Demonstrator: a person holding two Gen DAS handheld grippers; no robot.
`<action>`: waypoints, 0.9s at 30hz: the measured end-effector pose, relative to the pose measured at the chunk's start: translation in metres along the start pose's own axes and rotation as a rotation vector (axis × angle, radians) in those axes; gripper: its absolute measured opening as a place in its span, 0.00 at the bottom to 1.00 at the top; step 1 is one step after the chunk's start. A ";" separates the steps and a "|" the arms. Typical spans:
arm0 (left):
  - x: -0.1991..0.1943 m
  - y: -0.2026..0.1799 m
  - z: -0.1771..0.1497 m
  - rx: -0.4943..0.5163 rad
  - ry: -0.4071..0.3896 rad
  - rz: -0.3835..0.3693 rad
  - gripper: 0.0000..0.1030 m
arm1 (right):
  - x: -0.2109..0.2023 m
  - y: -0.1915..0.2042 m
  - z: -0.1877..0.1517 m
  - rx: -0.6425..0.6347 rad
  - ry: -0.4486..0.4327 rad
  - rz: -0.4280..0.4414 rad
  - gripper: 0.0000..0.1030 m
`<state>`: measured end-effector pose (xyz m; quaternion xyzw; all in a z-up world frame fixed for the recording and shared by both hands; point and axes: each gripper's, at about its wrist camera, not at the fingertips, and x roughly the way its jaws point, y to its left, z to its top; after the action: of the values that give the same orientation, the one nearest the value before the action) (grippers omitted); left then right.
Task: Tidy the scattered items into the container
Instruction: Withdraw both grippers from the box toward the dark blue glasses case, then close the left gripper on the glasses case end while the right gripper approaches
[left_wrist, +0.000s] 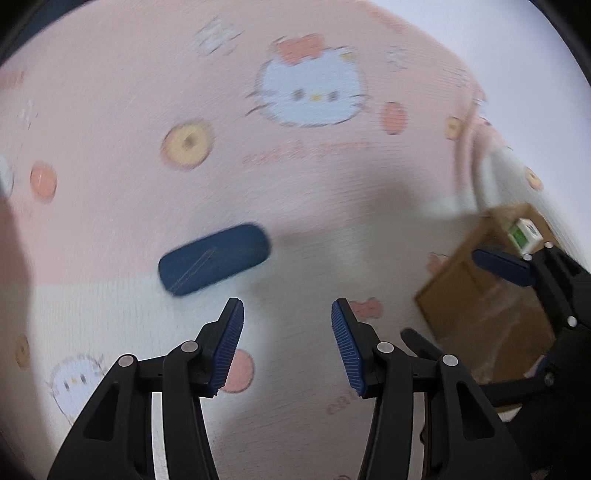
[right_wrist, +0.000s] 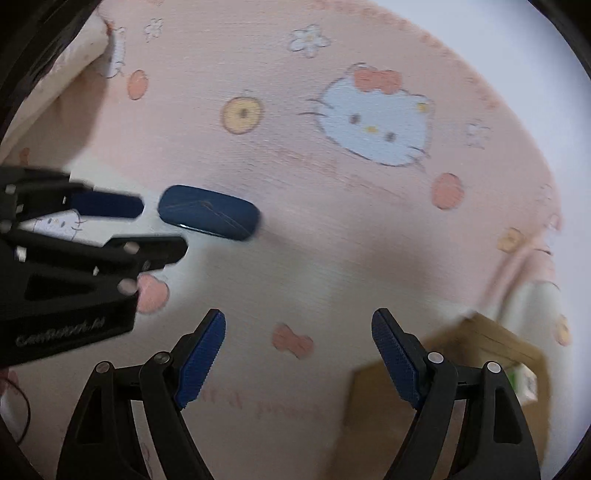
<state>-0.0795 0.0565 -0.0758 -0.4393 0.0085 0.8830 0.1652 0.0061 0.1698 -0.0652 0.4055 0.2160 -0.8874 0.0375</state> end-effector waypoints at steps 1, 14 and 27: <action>0.005 0.007 -0.003 -0.023 0.006 -0.003 0.52 | 0.007 0.006 0.002 -0.034 -0.023 0.017 0.78; 0.075 0.081 -0.052 -0.081 0.054 0.053 0.52 | 0.089 -0.012 0.002 0.264 -0.023 0.417 0.78; 0.123 0.166 -0.030 -0.518 0.025 -0.101 0.52 | 0.217 -0.047 0.010 0.945 0.144 0.714 0.78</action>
<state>-0.1747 -0.0698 -0.2110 -0.4776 -0.2379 0.8408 0.0909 -0.1569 0.2320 -0.2024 0.4849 -0.3498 -0.7903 0.1342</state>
